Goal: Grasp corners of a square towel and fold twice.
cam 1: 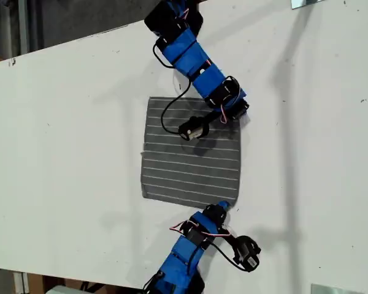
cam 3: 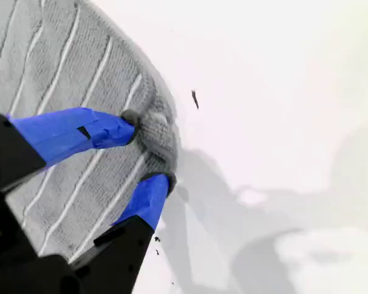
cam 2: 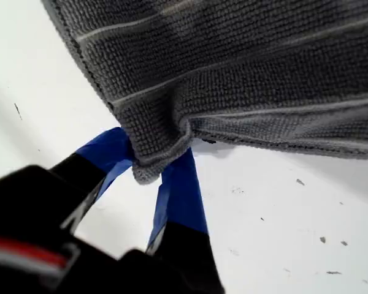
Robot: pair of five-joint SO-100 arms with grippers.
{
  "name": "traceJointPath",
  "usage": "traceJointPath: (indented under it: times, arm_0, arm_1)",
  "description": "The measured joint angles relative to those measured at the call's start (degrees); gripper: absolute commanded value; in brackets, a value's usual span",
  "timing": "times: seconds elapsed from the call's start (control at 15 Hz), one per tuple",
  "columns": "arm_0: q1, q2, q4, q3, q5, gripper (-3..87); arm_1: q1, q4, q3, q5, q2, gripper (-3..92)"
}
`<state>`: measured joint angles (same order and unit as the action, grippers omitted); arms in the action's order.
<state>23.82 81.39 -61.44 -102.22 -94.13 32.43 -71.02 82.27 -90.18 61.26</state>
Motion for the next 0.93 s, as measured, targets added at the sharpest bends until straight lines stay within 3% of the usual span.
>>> traceJointPath:
  times: [0.27, 0.6, 0.93]
  arm_0:
    - [0.62, -3.6, 1.76, 3.52, 0.53, 27.5]
    - [1.32, -4.66, 1.14, 3.52, -1.32, 27.7]
    - [3.78, -5.01, -7.56, 5.62, -6.86, 27.6]
  arm_1:
    - [0.26, 0.0, -0.09, 0.0, -0.44, -0.2]
    - [0.26, 0.0, -0.09, 0.0, -0.53, -0.2]
    - [0.26, 0.09, -0.09, 0.0, -0.53, -0.2]
